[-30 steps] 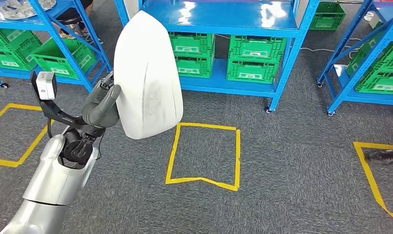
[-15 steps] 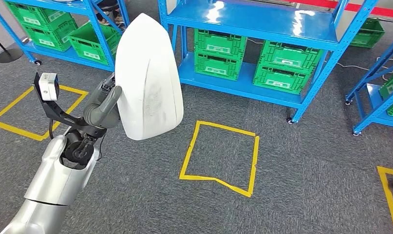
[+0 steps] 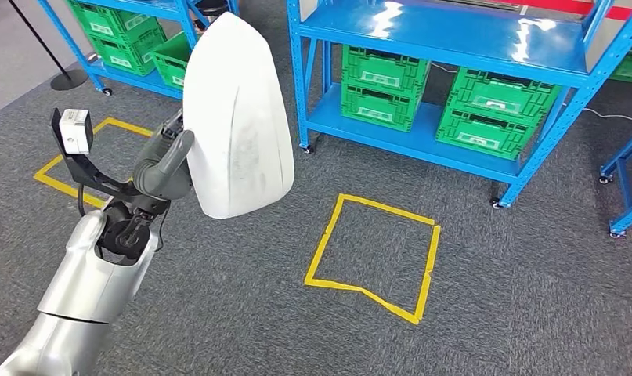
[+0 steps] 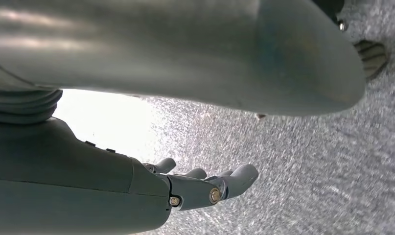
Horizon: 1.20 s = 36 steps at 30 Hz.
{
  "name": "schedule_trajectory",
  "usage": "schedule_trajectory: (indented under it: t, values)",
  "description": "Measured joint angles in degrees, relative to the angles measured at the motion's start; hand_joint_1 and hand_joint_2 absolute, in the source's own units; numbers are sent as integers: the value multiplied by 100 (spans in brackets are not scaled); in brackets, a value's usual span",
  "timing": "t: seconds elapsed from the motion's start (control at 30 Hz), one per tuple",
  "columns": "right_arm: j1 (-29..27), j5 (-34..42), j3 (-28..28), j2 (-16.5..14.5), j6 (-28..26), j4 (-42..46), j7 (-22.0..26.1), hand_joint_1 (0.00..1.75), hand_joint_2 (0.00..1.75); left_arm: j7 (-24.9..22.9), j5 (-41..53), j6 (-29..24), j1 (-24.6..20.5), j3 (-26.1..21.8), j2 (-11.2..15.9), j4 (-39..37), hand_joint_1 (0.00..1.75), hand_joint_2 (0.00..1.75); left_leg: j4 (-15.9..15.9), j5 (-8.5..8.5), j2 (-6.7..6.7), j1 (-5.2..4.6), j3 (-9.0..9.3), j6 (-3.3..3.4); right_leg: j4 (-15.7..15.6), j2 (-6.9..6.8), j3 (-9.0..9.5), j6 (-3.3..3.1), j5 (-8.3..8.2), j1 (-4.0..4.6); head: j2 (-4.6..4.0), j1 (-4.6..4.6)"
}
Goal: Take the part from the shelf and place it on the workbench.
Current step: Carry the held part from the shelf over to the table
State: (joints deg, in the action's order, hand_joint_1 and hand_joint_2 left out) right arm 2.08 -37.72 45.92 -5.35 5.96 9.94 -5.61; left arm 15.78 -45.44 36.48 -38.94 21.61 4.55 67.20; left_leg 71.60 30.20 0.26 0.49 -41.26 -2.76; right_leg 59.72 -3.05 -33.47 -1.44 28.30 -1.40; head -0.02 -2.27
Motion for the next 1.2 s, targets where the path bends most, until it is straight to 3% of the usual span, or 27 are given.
schedule_trajectory:
  t: [0.03, 0.1, 0.13, 0.23, 0.3, 0.37, 0.43, 0.47, 0.5, 0.57, 0.63, 0.7, 0.73, 0.8, 0.87, 0.9, 0.93, 0.97, 1.03, 1.1, 1.17, 1.2]
  values:
    - [2, -4, 0, -2, -2, 0, -3, 0, 0, 0, -10, 0, -33, 6, -2, -14, 175, 175, -425, -181, 99, -2, 235, 16, 0, -48, 10, 15, 6, 1, 0, -1]
    - [6, -13, 0, -4, -11, 0, -15, 0, 0, 1, -33, -1, -133, 18, -27, -44, 175, 175, -1086, -381, 271, -40, 591, 82, 6, -142, 24, 76, 25, 24, 0, 4]
    - [11, -15, 0, -5, -17, 0, -25, 0, 0, 2, -41, -2, -178, 22, -44, -60, 175, 175, -1216, -401, 302, -60, 650, 122, 2, -189, 30, 115, 29, 39, 0, 9]
    - [46, -14, 1, -5, -39, 0, -62, 0, 0, 0, -74, -23, -251, 33, -84, -110, 175, 175, -1289, -440, 140, -75, 653, 246, -21, -279, 64, 232, 45, 32, 0, 18]
    - [64, -12, 1, -9, -54, 0, -77, 0, 0, -2, -90, -50, -317, 45, -140, -138, 175, 175, -1349, -485, 38, -49, 674, 324, 260, -70, -52, 282, 230, 9, 0, 26]
    - [64, -12, 1, -16, -64, 0, -86, 0, 0, -5, -94, -59, -375, 67, -218, -174, 175, 175, -1358, -497, -74, -43, 662, 367, 991, 200, -412, 300, 573, 5, 0, 46]
    - [58, -11, 2, -18, -72, 0, -95, 0, 0, -9, -94, -61, -386, 88, -266, -216, 175, 175, -1343, -494, -199, -57, 650, 378, 1548, 283, -726, 299, 717, 24, 0, 61]
    - [56, -12, 2, -18, -74, 0, -97, 0, 0, -10, -94, -63, -388, 94, -275, -235, 175, 175, -1330, -493, -262, -61, 648, 377, 1514, 295, -739, 291, 622, 33, 0, 62]
    - [55, -12, 2, -18, -75, 0, -96, 0, 0, -10, -94, -64, -394, 97, -280, -250, 175, 175, -1315, -490, -322, -63, 646, 372, 1264, 316, -643, 278, 439, 36, 0, 62]
    - [57, -12, 2, -18, -76, 0, -93, 0, 0, -10, -95, -66, -415, 98, -298, -263, 175, 175, -1268, -473, -438, -69, 629, 341, 473, 467, -289, 250, 75, 28, 0, 62]
    - [64, -11, 1, -19, -78, 0, -92, 0, 0, -11, -96, -67, -432, 102, -314, -268, 175, 175, -1242, -466, -542, -76, 596, 282, 42, 572, -95, 212, -38, 29, 0, 60]
    - [73, -11, 2, -19, -78, 0, -95, 0, 0, -12, -97, -68, -437, 108, -314, -278, 175, 175, -1267, -488, -629, -74, 575, 212, 12, 504, -83, 152, -37, 35, 0, 60]
    - [78, -12, 2, -25, -77, 0, -96, 0, 0, -11, -98, -68, -437, 110, -310, -282, 175, 175, -1263, -488, -621, -74, 563, 180, -5, 454, -67, 114, -53, 27, 0, 60]
    - [83, -11, 2, -34, -75, 0, -90, 0, 0, -10, -104, -69, -456, 112, -299, -292, 175, 175, -1018, -346, -425, -83, 435, 115, -43, 354, -29, 41, -78, 7, 0, 27]
    - [77, -11, 3, -35, -69, 0, -81, 0, 0, -12, -121, -70, -472, 116, -296, -309, 175, 175, -362, -24, -166, -73, 114, 62, -55, 251, -17, 3, -75, 9, 0, -8]
    - [74, -11, 4, -34, -62, 0, -67, 0, 0, -13, -133, -67, -469, 120, -295, -327, 175, 175, 1, 113, -107, -57, -68, 40, -54, 194, -16, -3, -69, 11, 0, -9]
    - [72, -9, 4, -34, -47, 0, -44, 0, 0, -12, -145, -64, -461, 125, -291, -347, 175, 175, 241, 170, -79, -43, -192, 27, -53, 139, -13, -6, -63, 11, 0, -9]
    - [72, -8, 4, -33, -30, 0, -15, 0, 0, -9, -157, -60, -454, 130, -286, -371, 175, 175, 284, 127, -62, -32, -217, 23, -51, 88, -10, -4, -56, 11, 0, -10]
    - [72, -13, 4, -34, 13, 0, 37, 0, 0, 5, -170, -54, -455, 135, -261, -399, 175, 175, -261, -201, 17, -28, 64, 45, -49, -5, 13, 17, -39, 11, 0, -11]
    - [69, -24, 4, -35, 35, 0, 64, 0, 0, 34, -174, -49, -473, 137, -236, -404, 175, 175, -1014, -452, 233, -73, 449, 120, -47, -93, 41, 64, -11, 33, 0, -8]
    - [65, -37, 4, -35, 56, 0, 89, 0, 0, 95, -157, -40, -473, 138, -207, -407, 175, 175, -1300, -491, 314, -117, 588, 199, -56, -184, 65, 125, 11, 58, 0, -3]
    - [65, -46, 4, -35, 71, 0, 102, 0, 0, 132, -133, -34, -456, 139, -185, -410, 175, 175, -1307, -503, 244, -123, 590, 232, -67, -233, 81, 157, 17, 61, 0, -2]
